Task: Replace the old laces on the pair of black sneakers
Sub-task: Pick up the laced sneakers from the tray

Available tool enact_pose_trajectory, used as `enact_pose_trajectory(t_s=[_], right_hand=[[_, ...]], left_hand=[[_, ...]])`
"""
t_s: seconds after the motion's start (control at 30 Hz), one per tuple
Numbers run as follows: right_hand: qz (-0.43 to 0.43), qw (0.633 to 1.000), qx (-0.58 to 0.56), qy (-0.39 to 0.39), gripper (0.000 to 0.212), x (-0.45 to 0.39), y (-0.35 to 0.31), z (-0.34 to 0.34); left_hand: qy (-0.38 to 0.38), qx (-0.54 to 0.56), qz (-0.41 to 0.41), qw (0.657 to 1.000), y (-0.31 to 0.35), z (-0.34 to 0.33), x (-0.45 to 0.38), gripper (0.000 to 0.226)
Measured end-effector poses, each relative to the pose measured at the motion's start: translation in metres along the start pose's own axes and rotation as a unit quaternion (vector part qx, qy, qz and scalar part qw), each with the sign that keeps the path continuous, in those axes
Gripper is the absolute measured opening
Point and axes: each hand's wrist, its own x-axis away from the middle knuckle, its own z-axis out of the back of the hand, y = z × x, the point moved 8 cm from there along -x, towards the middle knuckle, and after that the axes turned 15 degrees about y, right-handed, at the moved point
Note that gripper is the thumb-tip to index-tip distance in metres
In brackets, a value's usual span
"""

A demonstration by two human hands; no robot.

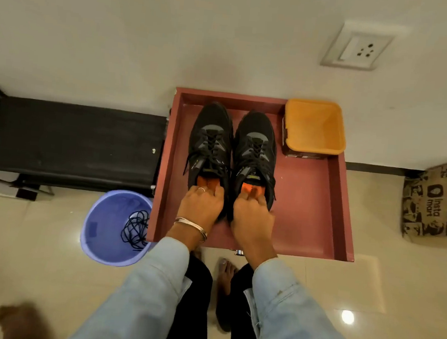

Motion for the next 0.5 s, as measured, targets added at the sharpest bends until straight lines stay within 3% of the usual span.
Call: enact_pose_trajectory(t_s=[0.1, 0.23, 0.43, 0.5], right_hand=[[-0.004, 1.0, -0.01, -0.024, 0.033, 0.005, -0.006, 0.028], [0.021, 0.998, -0.017, -0.058, 0.031, 0.014, -0.017, 0.088], [0.045, 0.998, -0.037, -0.032, 0.028, 0.025, -0.044, 0.192], [0.042, 0.998, -0.045, -0.016, 0.027, 0.027, -0.057, 0.215]], left_hand=[[-0.076, 0.026, 0.017, 0.997, 0.001, 0.018, -0.003, 0.041], [-0.181, 0.04, 0.053, 0.981, -0.009, 0.092, -0.004, 0.038], [-0.176, 0.041, 0.094, 0.979, -0.037, 0.19, -0.011, 0.032], [-0.128, 0.026, 0.083, 0.988, -0.051, 0.221, -0.02, 0.03]])
